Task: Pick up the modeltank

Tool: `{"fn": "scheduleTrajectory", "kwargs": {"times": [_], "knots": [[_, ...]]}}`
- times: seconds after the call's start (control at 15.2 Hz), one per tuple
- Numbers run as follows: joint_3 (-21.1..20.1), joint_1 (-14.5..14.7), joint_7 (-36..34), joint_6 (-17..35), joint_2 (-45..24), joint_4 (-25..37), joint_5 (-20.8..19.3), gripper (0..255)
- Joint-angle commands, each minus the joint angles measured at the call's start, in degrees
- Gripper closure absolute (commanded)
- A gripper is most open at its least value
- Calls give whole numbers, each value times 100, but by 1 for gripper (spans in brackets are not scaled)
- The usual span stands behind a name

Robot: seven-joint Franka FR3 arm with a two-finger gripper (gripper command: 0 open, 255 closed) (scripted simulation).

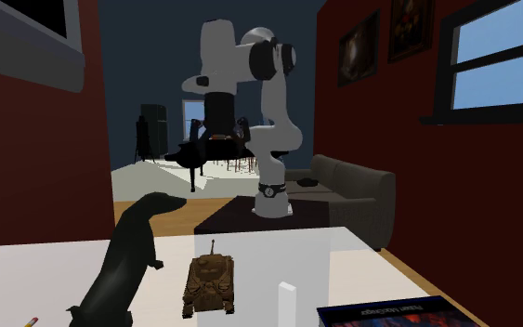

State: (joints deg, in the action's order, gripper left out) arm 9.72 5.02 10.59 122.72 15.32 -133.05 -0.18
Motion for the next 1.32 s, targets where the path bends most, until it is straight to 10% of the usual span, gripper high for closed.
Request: {"fn": "scheduleTrajectory", "kwargs": {"times": [0.0,1.25], "knots": [[31,80,144,301,-468,201,175,0],[-252,87,1473,1676,-3689,2132,1670,0]]}}
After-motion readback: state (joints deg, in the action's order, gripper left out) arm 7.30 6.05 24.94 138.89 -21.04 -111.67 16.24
